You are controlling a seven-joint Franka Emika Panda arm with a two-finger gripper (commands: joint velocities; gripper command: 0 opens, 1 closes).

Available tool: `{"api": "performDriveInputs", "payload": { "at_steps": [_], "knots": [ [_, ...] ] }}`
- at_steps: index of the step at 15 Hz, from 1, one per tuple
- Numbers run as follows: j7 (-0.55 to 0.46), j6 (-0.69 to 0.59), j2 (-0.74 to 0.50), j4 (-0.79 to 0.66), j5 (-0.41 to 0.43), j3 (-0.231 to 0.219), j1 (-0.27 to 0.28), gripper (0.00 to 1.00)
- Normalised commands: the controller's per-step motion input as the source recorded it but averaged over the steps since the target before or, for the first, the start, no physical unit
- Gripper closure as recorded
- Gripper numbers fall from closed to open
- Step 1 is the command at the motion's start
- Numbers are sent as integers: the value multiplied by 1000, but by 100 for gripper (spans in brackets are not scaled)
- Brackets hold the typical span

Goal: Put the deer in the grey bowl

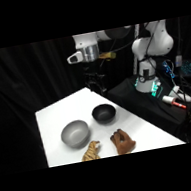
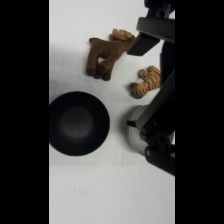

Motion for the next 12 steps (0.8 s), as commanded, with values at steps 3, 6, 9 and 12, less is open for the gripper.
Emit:
{"api": "performDriveInputs", "payload": {
  "at_steps": [3,6,9,12],
  "knots": [
    [-26,64,73,34,37,25,-6,0],
    [-26,167,188,94,43,67,39,0],
    [-13,185,244,148,24,115,97,0],
    [-7,164,282,208,-17,136,125,0]
  ]
}}
